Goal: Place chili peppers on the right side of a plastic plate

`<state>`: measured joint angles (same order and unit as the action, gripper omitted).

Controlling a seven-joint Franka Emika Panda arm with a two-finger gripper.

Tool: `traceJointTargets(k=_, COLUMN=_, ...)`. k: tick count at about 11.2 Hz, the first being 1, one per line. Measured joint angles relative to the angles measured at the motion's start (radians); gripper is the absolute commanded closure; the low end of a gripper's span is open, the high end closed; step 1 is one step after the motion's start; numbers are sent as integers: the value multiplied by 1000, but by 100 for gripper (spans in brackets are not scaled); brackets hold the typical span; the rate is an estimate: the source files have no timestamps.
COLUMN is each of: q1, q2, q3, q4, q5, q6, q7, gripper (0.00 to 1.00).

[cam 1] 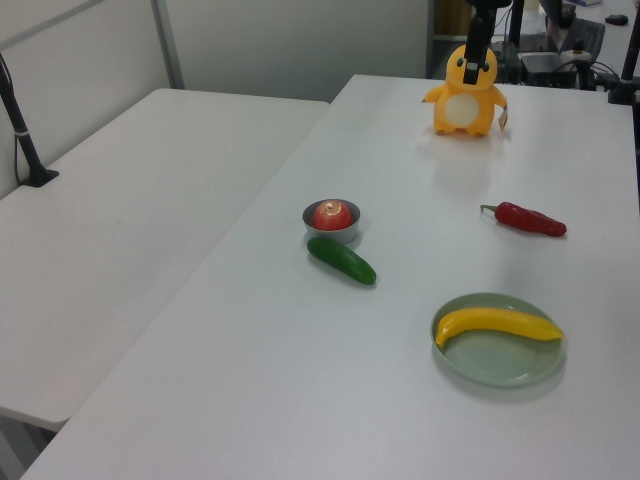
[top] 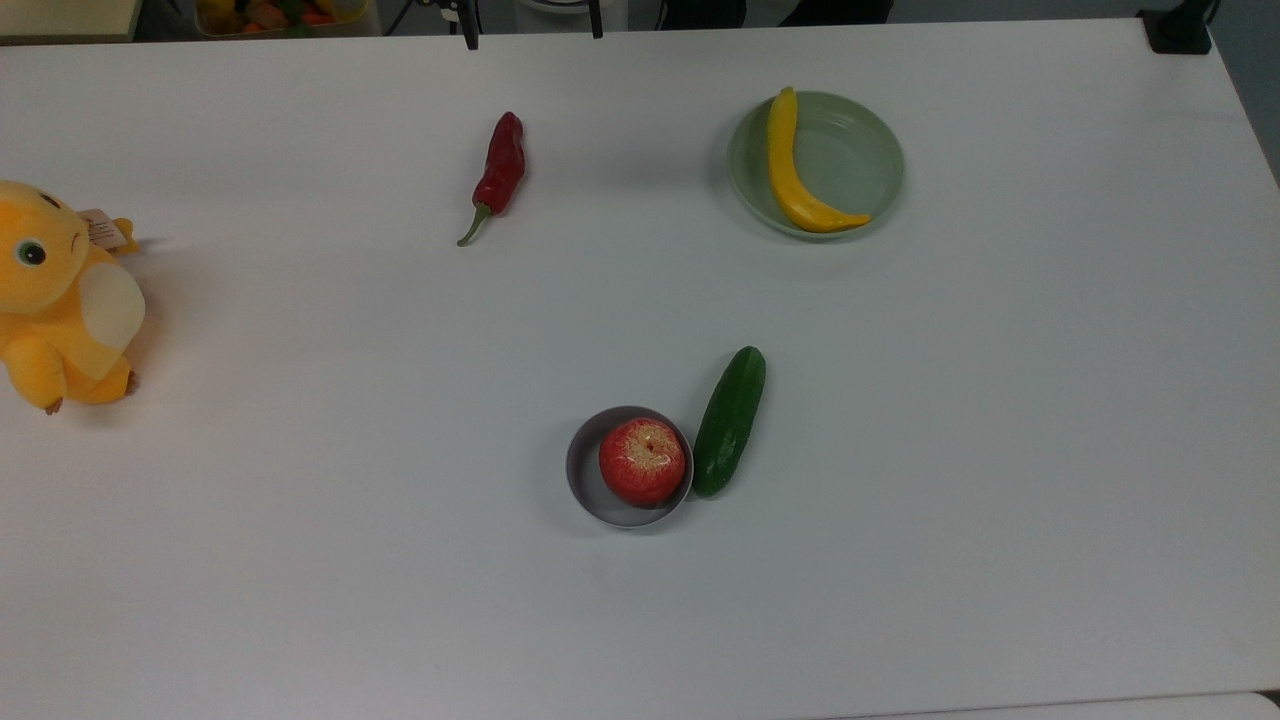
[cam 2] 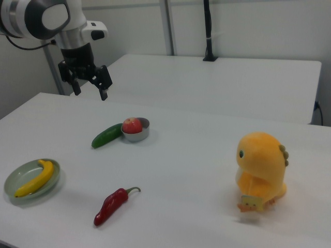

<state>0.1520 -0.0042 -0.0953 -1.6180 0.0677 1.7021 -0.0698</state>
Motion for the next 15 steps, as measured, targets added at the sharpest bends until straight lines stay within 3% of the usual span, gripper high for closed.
traceJointTargets(k=9, q1=0, q2=1, q3=0, q4=-24, q5=0, q6=0, q7=-6, gripper=0)
traceJointTargets(k=15, q1=0, q2=5, q3=5, q4=-102, q5=0, q6=-28, q7=-110, gripper=0)
